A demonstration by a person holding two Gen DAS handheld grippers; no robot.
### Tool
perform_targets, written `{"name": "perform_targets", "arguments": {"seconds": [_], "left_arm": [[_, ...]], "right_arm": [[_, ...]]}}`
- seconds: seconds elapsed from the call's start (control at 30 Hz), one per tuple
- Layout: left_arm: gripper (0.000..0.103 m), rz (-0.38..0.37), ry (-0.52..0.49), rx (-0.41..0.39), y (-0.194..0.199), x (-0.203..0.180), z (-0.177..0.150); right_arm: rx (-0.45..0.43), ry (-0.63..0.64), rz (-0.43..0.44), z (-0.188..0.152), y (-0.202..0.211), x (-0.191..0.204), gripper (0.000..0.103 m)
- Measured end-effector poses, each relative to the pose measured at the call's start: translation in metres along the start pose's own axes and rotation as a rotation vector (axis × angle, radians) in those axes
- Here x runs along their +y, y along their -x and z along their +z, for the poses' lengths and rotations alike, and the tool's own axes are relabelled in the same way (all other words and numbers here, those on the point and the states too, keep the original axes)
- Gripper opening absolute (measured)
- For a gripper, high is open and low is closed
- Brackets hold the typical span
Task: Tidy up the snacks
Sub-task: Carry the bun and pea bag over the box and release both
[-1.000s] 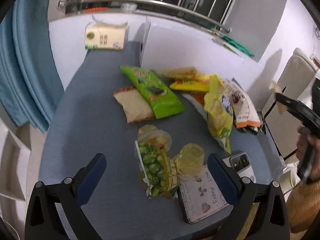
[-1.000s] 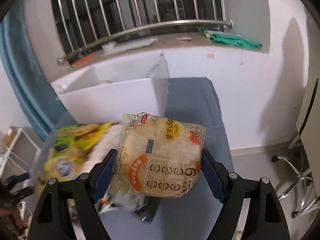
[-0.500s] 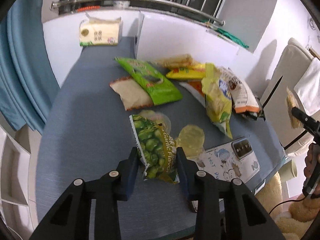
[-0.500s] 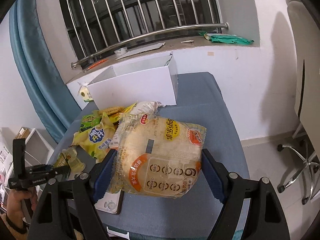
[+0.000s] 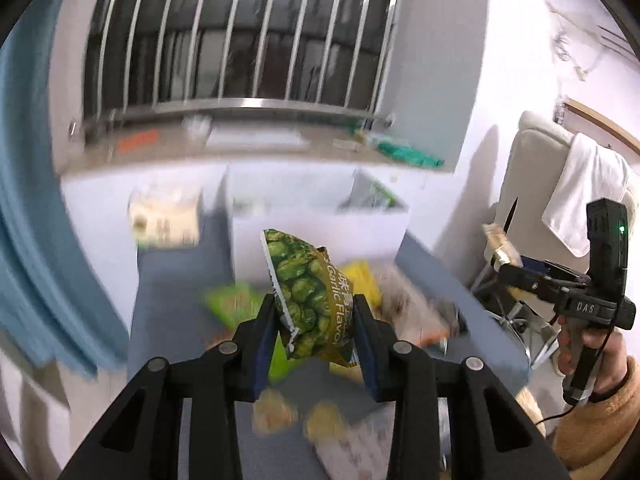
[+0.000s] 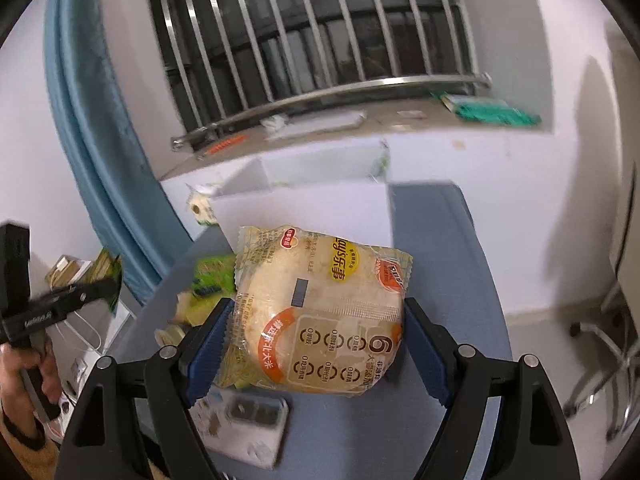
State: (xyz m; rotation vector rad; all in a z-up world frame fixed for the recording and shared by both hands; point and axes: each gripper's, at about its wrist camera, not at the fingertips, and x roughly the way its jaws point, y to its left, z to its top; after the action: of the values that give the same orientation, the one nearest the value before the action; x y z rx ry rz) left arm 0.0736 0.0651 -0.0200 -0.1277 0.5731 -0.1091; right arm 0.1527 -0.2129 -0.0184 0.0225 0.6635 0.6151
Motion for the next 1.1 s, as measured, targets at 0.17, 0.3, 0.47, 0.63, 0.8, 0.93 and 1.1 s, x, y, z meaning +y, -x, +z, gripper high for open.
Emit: {"name": "perform_targets", "arguments": {"seconds": [0.17, 0.3, 0.47, 0.63, 0.8, 0.93, 1.1], "left_arm": [[0.04, -0.018, -0.076, -0.042, -0.034, 0.002, 0.063], [0.04, -0.002, -0.105, -0.027, -0.082, 0.008, 0.104], [0.04, 0.003, -0.074, 0.057, -0.154, 0.025, 0.137], [0.04, 0.036, -0.018, 0.134, -0.205, 0.041, 0.144], [0.066, 0.056, 0.0, 0.207, -0.232, 0.051, 0.136], [0.103, 0.087, -0.02, 0.211, -0.231, 0.051, 0.126], [0.103, 0.116, -0.034, 0.2, -0.216, 0.052, 0.12]], "right_arm": [[-0.045, 0.07, -0.003, 0.053, -0.024, 0.011, 0.085], [-0.037, 0.061, 0.0, 0.093, -0.056, 0.002, 0.086], [0.042, 0.026, -0.01, 0.13, -0.119, -0.016, 0.085], [0.127, 0.044, -0.05, 0.146, -0.172, -0.025, 0.086], [0.175, 0.039, -0.03, 0.153, -0.203, -0.029, 0.089], [0.162, 0.023, -0.075, 0.153, -0.207, -0.03, 0.103], [0.136, 0.002, -0.054, 0.151, -0.194, -0.031, 0.103]]}}
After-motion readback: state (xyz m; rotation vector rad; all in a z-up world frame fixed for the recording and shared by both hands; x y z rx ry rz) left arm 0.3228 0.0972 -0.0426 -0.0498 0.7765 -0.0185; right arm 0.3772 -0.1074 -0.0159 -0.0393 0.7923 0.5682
